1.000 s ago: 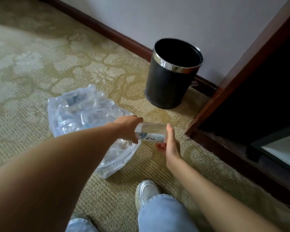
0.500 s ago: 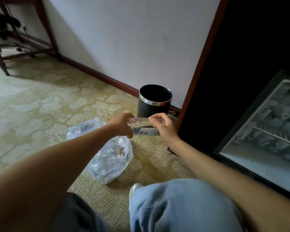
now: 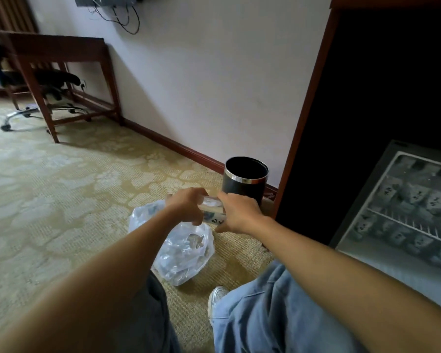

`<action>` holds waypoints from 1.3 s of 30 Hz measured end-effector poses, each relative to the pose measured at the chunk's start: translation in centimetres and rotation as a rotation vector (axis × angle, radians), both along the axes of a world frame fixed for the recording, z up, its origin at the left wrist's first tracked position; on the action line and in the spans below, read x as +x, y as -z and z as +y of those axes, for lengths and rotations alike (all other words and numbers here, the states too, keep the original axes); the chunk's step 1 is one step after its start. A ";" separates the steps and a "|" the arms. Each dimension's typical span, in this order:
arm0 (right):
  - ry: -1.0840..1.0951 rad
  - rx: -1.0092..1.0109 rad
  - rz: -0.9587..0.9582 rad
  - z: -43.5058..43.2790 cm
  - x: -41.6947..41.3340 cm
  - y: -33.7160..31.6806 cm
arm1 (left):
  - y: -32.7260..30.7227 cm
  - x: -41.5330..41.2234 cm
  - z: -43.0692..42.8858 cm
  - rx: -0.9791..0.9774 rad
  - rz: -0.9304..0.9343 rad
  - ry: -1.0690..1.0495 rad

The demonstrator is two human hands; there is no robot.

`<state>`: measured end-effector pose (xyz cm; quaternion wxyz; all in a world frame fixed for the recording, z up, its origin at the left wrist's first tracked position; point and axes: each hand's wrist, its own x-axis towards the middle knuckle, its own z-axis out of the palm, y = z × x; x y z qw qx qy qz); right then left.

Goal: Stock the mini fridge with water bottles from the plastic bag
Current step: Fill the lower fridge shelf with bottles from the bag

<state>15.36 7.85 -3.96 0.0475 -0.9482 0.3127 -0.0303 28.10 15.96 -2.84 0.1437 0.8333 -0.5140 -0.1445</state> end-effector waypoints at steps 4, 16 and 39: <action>0.135 0.312 -0.150 -1.3 -0.3 -0.1 | 0.5 0.4 -0.1 -0.276 0.024 0.000; 0.273 1.186 -0.701 -3.2 -0.2 -1.0 | -1.4 -1.9 -2.8 -0.534 1.121 -0.137; 0.951 1.036 -1.142 -8.0 -15.1 -0.1 | 1.2 -18.8 -13.3 -0.366 1.444 0.074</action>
